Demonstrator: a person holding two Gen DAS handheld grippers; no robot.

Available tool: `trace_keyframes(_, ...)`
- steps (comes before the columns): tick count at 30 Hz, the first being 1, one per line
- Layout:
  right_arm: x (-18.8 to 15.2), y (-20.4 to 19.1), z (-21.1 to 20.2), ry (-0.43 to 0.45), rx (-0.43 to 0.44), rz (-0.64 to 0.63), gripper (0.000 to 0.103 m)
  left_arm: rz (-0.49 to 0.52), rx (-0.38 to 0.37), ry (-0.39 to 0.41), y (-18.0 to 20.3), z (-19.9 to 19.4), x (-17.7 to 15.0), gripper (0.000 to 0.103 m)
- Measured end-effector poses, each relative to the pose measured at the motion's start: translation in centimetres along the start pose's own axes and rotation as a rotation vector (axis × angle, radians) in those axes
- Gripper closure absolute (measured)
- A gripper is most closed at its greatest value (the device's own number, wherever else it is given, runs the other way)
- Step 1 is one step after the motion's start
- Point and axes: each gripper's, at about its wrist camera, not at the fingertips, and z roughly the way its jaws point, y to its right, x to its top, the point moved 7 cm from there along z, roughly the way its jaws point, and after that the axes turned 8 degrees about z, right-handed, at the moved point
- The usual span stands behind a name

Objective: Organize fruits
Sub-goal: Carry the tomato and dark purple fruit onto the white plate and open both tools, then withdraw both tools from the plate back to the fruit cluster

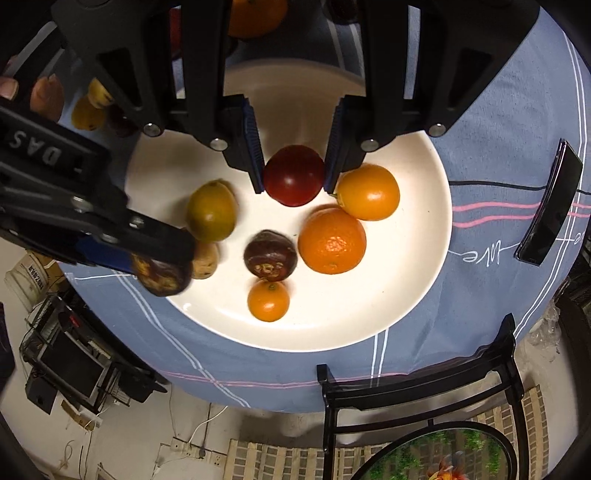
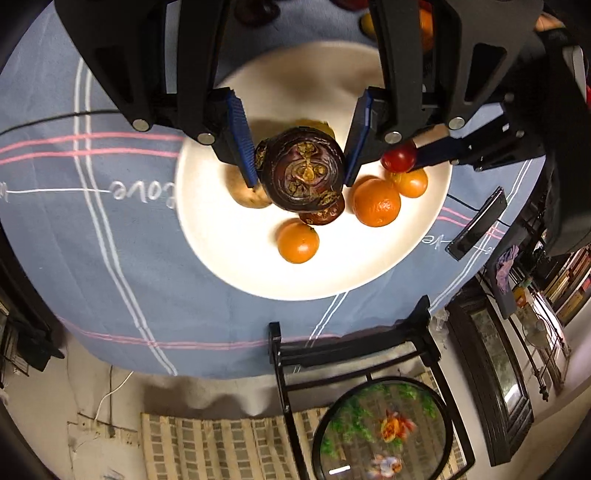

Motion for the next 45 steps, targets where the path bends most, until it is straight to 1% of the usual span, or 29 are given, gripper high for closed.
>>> trace_keyframes(4,0.2,0.0,1.3,-0.026,0.001,0.036,0.052,-0.008,-0.008,0.010,-0.1,0.2,0.3,0.049)
trace_keyframes(5,0.2,0.0,1.4,-0.026,0.005,0.042,0.051,-0.006,-0.002,0.015,-0.1,0.0,0.3,0.046)
trace_keyframes(6,0.3,0.0,1.4,-0.023,0.006,0.045,0.049,-0.003,0.010,0.019,-0.1,-0.2,0.5,0.036)
trace_keyframes(7,0.3,0.0,1.2,-0.015,0.007,0.049,0.047,-0.002,0.024,0.027,-0.2,-0.5,0.6,0.032)
trace_keyframes(9,0.3,0.3,0.8,-0.008,0.008,0.061,0.047,0.006,0.033,0.050,-0.3,-1.4,0.8,0.031)
trace_keyframes(15,-0.3,1.2,-1.6,0.017,0.020,0.093,0.046,-0.008,0.032,0.111,-0.6,-4.0,0.6,0.018)
trace_keyframes(18,-1.0,1.6,-3.3,0.035,0.026,0.101,0.041,-0.018,0.034,0.116,-0.7,-5.3,-0.3,0.015)
trace_keyframes(22,-3.2,2.4,-6.8,0.083,0.027,0.109,0.035,-0.032,0.052,0.139,-1.0,-7.6,-1.8,0.011)
trace_keyframes(25,-5.2,2.9,-8.7,0.103,0.024,0.105,0.035,-0.041,0.062,0.153,-1.1,-9.4,-3.4,0.010)
trace_keyframes(27,-7.4,3.1,-10.1,0.112,0.029,0.100,0.035,-0.045,0.057,0.158,-0.8,-10.4,-4.6,0.009)
trace_keyframes(36,-14.9,4.3,-13.0,0.089,0.047,0.148,0.034,-0.043,0.034,0.131,1.2,-12.6,-10.4,0.008)
trace_keyframes(42,-18.2,5.0,-13.6,0.065,0.038,0.177,0.034,-0.043,0.014,0.100,2.3,-13.0,-13.8,0.008)
trace_keyframes(45,-19.2,4.6,-13.7,0.054,0.044,0.154,0.034,-0.039,-0.009,0.081,2.8,-12.7,-15.1,0.008)
